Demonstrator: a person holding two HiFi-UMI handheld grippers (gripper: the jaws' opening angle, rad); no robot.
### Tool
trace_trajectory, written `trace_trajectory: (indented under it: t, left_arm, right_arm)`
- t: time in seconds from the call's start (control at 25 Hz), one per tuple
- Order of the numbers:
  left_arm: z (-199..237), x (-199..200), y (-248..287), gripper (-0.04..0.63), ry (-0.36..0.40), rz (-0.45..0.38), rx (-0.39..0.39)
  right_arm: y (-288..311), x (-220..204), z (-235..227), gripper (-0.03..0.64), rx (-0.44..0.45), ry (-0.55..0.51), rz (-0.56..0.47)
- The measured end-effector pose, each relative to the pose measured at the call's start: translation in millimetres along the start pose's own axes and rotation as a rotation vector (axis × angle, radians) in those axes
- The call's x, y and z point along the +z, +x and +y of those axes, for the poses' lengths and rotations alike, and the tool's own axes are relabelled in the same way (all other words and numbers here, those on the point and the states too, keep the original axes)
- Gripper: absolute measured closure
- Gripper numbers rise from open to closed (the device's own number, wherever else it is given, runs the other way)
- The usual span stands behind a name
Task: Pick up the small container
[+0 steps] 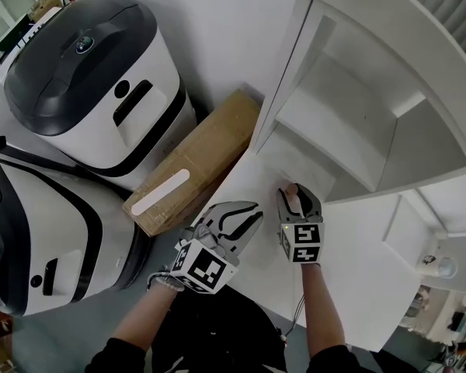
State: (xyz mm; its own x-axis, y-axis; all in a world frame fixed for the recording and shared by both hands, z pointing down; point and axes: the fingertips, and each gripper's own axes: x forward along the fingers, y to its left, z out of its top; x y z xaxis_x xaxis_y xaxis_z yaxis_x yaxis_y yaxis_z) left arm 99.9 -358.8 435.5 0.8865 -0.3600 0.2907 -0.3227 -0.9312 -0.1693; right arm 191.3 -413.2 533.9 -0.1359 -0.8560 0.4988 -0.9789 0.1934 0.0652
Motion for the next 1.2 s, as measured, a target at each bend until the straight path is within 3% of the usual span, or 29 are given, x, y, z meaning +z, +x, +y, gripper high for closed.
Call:
trace_trajectory:
  t: [0.2, 0.32, 0.4, 0.84, 1.2]
  left_arm:
    - [-3, -46, 28, 0.42, 0.062, 0.127, -0.068]
    - [-8, -64, 47, 0.31, 0.107, 0.159, -0.115]
    - [-11, -75, 62, 0.271, 0.12, 0.182, -0.147]
    - [-26, -112, 131, 0.236, 0.169, 0.267, -0.259]
    - [-28, -111, 156, 0.236, 0.186, 0.267, -0.296]
  right_arm:
    - [0, 1, -1, 0.463, 0.01, 0.052, -0.014]
    - [0, 1, -1, 0.468, 0.012, 0.059, -0.02]
    - [0, 2, -2, 0.468, 0.013, 0.059, -0.02]
    - [3, 2, -2, 0.469, 0.021, 0.05, -0.013]
    - [3, 2, -1, 0.468, 0.019, 0.031, -0.03]
